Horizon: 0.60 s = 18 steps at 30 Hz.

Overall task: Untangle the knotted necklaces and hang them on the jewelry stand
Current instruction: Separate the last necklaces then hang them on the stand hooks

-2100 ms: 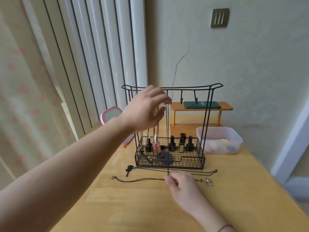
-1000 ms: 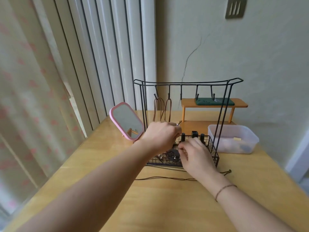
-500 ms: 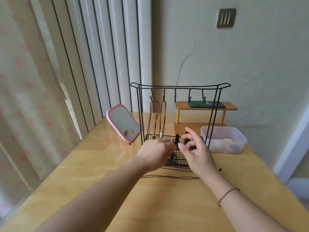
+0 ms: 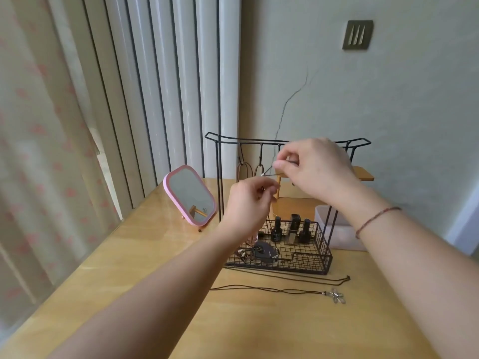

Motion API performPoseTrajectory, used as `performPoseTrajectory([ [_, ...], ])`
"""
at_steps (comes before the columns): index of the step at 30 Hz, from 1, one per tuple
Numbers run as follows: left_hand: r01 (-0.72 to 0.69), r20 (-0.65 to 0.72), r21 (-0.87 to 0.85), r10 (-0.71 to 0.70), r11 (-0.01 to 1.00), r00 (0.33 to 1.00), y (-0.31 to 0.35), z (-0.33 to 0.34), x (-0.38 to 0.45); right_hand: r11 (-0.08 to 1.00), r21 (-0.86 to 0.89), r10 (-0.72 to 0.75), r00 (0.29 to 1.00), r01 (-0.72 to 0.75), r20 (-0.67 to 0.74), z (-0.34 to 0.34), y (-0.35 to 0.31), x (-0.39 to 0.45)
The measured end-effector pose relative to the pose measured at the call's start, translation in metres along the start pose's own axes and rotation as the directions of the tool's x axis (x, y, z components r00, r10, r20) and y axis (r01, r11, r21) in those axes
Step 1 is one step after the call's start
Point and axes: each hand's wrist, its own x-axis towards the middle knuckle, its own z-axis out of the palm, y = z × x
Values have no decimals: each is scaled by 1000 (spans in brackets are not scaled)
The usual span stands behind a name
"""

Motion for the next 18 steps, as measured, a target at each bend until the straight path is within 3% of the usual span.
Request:
performPoseTrajectory([
  [4, 69, -47, -73, -73, 995, 996, 1, 5, 8, 990, -142, 3, 999, -10, -51, -3, -3, 24],
  [10, 137, 47, -12, -136, 991, 990, -9, 19, 11, 984, -178, 16, 999, -21, -31, 5, 2, 32],
  [15, 155, 171, 35, -159, 987, 972, -20, 35, -2, 999, -39, 13, 1000, -14, -20, 5, 12, 20],
  [16, 155, 195, 49, -161, 987, 967, -23, 39, -6, 1000, -13, 9, 998, -10, -67, 7, 14, 16],
  [18, 151, 228, 80, -166, 985, 960, -30, 45, -14, 997, -8, -76, 950, 78, -303, 12, 18, 0],
])
